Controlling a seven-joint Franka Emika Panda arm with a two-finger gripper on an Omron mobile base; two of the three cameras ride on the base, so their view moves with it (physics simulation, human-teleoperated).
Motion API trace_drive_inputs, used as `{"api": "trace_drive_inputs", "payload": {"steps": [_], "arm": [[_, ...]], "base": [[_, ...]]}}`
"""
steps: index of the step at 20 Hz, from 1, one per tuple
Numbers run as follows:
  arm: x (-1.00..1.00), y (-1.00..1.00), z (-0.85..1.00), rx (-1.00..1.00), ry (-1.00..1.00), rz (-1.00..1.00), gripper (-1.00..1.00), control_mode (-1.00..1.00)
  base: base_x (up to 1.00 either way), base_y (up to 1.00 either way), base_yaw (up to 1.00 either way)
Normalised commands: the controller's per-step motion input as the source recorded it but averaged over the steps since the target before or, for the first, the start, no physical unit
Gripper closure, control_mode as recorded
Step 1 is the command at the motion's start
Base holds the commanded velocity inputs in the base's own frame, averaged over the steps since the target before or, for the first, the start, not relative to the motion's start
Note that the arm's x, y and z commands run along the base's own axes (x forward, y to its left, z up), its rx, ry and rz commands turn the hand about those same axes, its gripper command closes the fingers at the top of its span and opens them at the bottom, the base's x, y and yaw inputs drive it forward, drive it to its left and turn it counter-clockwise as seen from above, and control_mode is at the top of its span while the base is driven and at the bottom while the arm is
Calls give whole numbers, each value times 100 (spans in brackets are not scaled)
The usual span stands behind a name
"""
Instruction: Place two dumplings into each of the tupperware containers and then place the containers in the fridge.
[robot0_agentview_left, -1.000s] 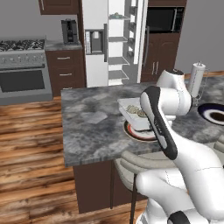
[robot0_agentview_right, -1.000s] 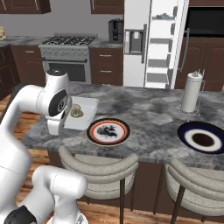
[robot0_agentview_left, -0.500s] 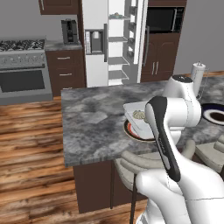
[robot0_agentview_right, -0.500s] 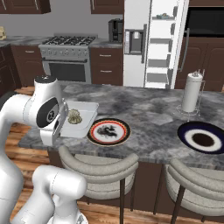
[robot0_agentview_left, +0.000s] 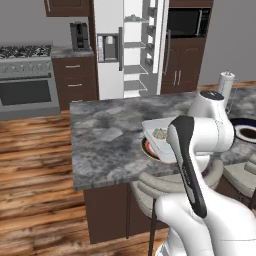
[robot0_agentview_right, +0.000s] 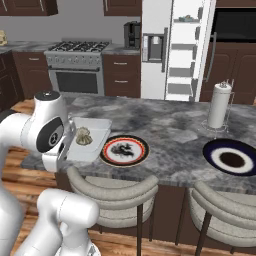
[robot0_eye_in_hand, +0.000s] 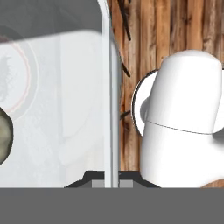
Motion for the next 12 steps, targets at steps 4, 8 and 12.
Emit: {"api": "trace_drive_inputs", "payload": {"steps": [4,8,12], "arm": [[0,0,0,0,0,0,100,100],[0,0,0,0,0,0,100,100],[0,0,0,0,0,0,100,100]], "base": [[-96,34,0],[-51,100,0],[0,100,4]]}}
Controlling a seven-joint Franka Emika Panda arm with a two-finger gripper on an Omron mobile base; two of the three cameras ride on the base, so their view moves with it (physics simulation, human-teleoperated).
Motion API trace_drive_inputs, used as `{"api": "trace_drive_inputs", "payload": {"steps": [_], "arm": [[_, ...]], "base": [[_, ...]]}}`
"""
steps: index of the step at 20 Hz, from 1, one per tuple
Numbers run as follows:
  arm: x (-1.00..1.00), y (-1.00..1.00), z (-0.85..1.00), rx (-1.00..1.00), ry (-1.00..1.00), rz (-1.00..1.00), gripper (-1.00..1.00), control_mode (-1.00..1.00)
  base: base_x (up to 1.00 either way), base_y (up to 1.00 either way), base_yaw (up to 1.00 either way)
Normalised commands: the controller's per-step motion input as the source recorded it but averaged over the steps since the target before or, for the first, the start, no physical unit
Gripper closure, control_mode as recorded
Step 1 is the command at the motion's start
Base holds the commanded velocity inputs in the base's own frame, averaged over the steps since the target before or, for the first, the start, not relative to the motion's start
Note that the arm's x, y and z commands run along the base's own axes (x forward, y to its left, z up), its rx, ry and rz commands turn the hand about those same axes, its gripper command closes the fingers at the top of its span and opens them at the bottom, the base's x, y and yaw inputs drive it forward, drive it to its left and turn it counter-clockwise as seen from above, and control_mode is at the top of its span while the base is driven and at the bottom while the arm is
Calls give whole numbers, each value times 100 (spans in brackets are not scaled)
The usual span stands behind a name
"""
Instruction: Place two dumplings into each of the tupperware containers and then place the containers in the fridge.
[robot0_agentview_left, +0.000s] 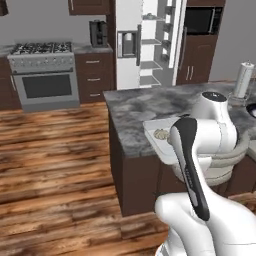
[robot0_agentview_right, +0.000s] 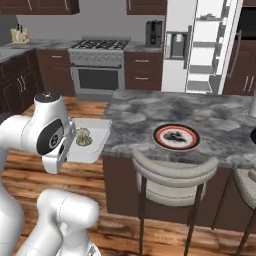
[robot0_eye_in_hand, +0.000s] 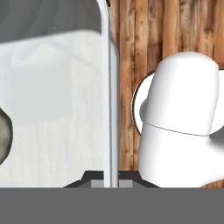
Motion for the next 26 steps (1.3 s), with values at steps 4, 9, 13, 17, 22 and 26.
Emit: {"api": "trace_drive_inputs", "payload": {"steps": [4,9,13,17,22,26], "arm": [[0,0,0,0,0,0,100,100],[0,0,0,0,0,0,100,100],[0,0,0,0,0,0,100,100],[0,0,0,0,0,0,100,100],[0,0,0,0,0,0,100,100],[0,0,0,0,0,0,100,100]], "base": [[23,100,0],[66,100,0],[100,100,0],[100,100,0],[100,100,0],[100,63,-11]]}}
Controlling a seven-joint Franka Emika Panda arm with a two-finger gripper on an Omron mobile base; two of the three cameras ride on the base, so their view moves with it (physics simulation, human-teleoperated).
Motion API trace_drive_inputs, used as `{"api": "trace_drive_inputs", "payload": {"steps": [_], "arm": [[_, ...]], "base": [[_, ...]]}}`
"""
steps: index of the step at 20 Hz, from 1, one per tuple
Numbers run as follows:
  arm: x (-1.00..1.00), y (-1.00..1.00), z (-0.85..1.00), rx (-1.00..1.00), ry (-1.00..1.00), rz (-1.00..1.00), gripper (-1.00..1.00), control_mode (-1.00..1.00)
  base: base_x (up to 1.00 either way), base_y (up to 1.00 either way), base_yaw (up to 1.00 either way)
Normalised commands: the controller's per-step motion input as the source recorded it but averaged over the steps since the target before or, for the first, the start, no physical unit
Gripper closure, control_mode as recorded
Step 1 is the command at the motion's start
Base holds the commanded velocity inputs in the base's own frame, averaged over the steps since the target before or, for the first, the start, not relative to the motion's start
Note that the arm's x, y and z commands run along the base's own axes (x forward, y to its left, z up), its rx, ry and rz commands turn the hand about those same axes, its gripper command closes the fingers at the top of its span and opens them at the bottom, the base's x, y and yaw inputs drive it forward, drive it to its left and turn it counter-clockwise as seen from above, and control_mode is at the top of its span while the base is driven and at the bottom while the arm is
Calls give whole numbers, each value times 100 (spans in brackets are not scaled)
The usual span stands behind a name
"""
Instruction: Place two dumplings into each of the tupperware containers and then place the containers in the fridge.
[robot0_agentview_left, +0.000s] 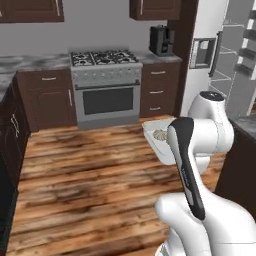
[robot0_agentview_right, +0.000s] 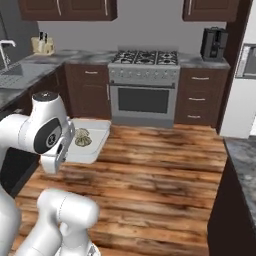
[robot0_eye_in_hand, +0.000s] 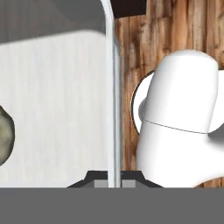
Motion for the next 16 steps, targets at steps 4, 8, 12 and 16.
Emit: {"api": "trace_drive_inputs", "payload": {"steps": [4,8,12,16], "arm": [[0,0,0,0,0,0,100,100],[0,0,0,0,0,0,100,100],[0,0,0,0,0,0,100,100],[0,0,0,0,0,0,100,100]], "base": [[99,88,-47],[86,68,-67],[93,72,-63],[100,73,-43]]}}
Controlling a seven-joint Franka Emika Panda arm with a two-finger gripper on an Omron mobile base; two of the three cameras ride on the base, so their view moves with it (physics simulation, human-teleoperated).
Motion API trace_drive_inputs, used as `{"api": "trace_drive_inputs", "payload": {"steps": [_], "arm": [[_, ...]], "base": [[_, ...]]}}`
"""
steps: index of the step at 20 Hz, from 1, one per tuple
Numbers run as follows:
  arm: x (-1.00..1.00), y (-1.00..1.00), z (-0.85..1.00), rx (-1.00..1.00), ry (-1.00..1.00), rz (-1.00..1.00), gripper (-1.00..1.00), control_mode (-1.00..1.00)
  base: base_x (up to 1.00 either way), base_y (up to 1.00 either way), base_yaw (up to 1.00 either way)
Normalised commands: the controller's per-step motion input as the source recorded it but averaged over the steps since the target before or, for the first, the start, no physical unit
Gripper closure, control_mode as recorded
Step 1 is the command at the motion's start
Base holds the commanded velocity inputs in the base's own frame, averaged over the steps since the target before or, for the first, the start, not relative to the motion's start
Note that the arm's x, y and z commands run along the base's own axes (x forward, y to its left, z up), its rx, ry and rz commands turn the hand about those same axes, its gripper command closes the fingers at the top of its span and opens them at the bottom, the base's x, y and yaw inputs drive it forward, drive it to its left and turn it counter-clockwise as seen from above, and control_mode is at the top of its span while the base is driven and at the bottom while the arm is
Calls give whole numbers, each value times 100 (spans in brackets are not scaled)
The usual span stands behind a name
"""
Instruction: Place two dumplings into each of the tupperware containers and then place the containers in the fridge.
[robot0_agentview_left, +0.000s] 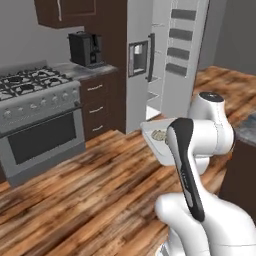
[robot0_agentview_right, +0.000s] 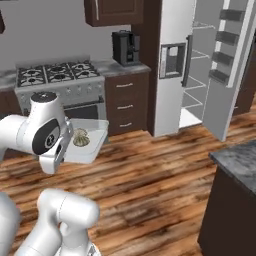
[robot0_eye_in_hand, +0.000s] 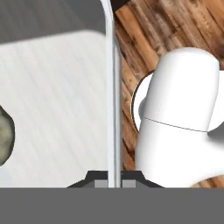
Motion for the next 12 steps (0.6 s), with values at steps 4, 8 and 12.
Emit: {"api": "trace_drive_inputs", "payload": {"steps": [4,8,12], "arm": [[0,0,0,0,0,0,100,100],[0,0,0,0,0,0,100,100],[0,0,0,0,0,0,100,100]], "base": [[100,48,-16],[100,13,-8],[100,0,-2]]}}
